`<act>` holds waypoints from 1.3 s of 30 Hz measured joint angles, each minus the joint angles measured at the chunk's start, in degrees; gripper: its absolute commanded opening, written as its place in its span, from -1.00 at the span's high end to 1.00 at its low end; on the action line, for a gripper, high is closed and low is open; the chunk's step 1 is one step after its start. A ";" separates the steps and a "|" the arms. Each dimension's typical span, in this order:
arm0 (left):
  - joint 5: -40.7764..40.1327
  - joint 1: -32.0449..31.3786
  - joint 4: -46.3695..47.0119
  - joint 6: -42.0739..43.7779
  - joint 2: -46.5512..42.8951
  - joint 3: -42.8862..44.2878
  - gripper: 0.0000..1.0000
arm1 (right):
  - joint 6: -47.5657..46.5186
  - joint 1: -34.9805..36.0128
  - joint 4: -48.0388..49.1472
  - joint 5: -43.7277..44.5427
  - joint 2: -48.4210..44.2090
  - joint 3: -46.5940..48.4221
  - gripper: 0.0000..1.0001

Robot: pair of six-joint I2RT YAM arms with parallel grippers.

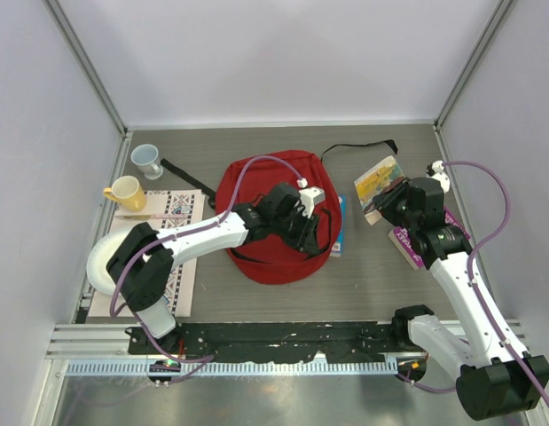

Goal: Pack the student bag
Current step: Place the book in the student bag.

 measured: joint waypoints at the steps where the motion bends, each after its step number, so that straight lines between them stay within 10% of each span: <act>1: 0.07 0.00 -0.02 -0.02 0.02 0.00 0.20 | 0.00 -0.04 0.00 -0.02 0.00 -0.02 0.98; 8: 1.31 0.04 -0.15 0.22 0.37 0.00 0.04 | 0.00 -0.09 0.02 -0.24 0.00 -0.02 0.98; 20: 1.42 0.04 -1.22 1.27 1.03 0.00 1.00 | 0.13 -0.35 0.04 -0.76 0.00 -0.57 0.99; 39: -15.10 8.44 -8.26 1.25 -1.90 15.26 1.00 | -5.86 -0.76 -4.87 -0.42 -6.49 5.97 0.99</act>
